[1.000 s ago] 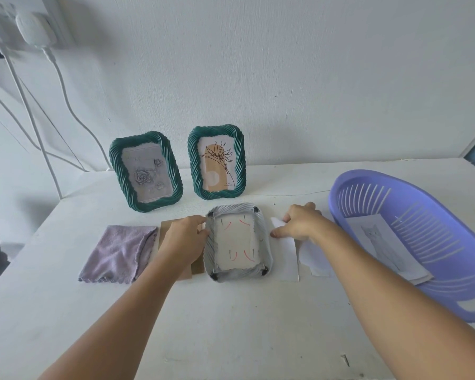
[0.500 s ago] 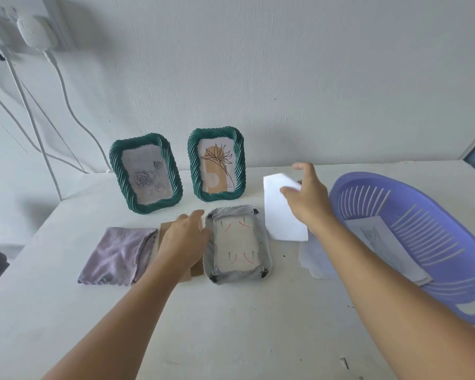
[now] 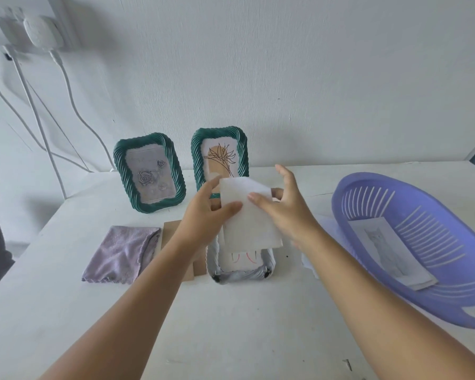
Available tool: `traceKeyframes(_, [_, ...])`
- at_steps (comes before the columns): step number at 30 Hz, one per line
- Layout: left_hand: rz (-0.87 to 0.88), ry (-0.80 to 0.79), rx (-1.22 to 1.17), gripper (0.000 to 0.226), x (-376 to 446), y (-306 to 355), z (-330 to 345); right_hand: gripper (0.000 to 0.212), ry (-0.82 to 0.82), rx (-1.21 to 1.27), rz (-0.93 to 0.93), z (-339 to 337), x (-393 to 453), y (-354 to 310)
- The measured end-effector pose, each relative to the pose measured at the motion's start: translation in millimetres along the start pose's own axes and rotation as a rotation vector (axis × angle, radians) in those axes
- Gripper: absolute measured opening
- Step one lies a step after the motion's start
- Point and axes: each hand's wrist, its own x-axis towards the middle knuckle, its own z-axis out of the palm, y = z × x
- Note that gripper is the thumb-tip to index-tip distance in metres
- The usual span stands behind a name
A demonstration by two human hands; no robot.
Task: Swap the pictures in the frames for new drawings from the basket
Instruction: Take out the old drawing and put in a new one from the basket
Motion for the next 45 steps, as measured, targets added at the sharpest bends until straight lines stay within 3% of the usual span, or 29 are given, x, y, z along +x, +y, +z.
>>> traceKeyframes(7, [0.008, 0.046, 0.278, 0.079, -8, -24, -19, 0.064, -0.256, -0.023, -0.099, 0, -11, 29])
traceKeyframes(10, [0.07, 0.023, 0.382, 0.089, -14, -31, -21, 0.055, -0.159, -0.117, -0.12, 4, -11, 38])
traceKeyframes(12, [0.114, -0.015, 0.424, 0.093, -17, -38, -24, 0.06, -0.128, -0.146, -0.119, 3, -13, 40])
traceKeyframes(18, [0.136, -0.042, 0.416, 0.078, -14, -45, -28, 0.055, -0.23, -0.149, -0.134, 1, -18, 39])
traceKeyframes(23, [0.117, -0.041, 0.448, 0.062, -9, -47, -32, 0.05, -0.16, -0.082, -0.053, 0, -8, 41])
traceKeyframes(29, [0.106, -0.005, 0.579, 0.042, -9, -52, -36, 0.05, -0.202, -0.242, -0.084, 1, -8, 48])
traceKeyframes(45, [0.111, -0.02, 0.735, 0.041, -1, -65, -33, 0.052, -0.202, -0.458, -0.123, 6, -5, 53])
